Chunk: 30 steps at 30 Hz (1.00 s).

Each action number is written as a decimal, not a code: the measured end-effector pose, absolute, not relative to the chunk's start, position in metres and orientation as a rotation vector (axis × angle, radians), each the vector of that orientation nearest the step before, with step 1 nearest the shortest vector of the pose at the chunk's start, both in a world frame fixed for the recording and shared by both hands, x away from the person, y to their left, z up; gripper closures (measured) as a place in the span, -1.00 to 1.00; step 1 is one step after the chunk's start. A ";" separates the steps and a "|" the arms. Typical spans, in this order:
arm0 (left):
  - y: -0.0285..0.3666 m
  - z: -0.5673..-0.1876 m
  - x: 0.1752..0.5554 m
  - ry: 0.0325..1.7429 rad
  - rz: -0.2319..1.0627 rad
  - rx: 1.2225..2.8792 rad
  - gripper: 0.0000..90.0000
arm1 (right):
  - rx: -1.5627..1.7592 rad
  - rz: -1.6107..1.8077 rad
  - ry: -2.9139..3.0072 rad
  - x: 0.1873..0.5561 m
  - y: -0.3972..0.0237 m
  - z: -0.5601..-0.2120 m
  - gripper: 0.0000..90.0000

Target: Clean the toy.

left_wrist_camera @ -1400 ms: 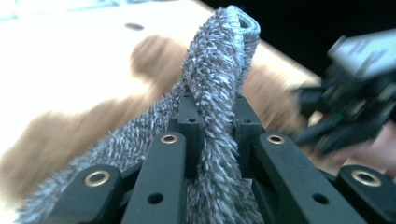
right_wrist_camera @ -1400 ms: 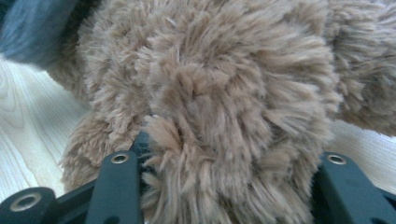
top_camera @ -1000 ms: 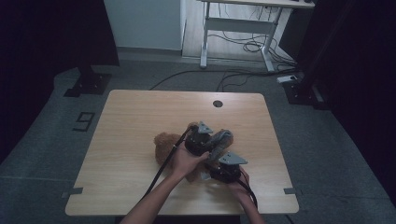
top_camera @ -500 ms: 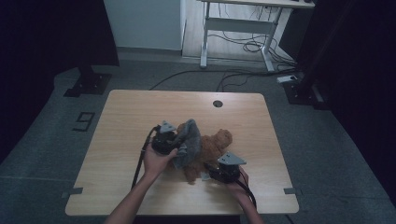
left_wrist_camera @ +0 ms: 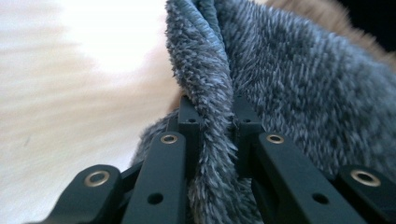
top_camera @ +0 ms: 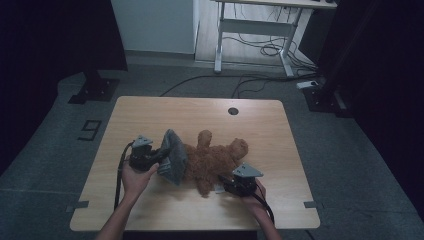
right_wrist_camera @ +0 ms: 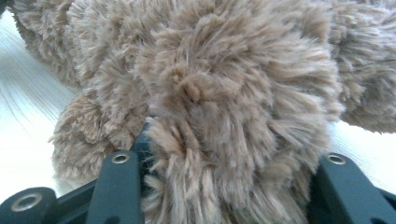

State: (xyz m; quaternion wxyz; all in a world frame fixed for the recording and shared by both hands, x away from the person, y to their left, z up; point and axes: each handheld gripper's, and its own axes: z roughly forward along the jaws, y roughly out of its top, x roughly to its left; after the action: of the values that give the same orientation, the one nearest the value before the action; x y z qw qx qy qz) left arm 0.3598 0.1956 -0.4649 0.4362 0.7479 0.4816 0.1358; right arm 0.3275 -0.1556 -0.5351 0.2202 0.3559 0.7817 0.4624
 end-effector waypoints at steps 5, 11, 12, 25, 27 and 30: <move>0.210 -0.497 0.353 1.253 0.236 1.920 0.74 | 0.990 1.283 2.156 0.328 -0.156 -0.536 0.08; 0.203 -0.517 0.356 1.278 0.175 1.922 0.74 | 1.004 1.293 2.136 0.330 -0.154 -0.537 0.10; 0.200 -0.516 0.360 1.283 0.185 1.925 0.74 | 1.002 1.292 2.134 0.331 -0.154 -0.537 0.10; 0.198 -0.494 0.408 1.294 0.212 1.857 0.74 | 0.939 1.244 2.090 0.381 -0.153 -0.539 0.12; 0.200 -0.471 0.409 1.243 0.238 1.820 0.74 | 0.921 1.253 2.099 0.382 -0.154 -0.540 0.12; 0.188 -0.441 0.415 1.165 0.276 1.816 0.73 | 0.897 1.252 2.104 0.380 -0.154 -0.540 0.11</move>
State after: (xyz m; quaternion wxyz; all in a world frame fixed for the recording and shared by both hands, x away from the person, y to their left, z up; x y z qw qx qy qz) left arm 0.4149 0.1880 -0.4415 0.4646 0.7392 0.4745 0.1124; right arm 0.3795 -0.1544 -0.5402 0.2637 0.3319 0.7783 0.4633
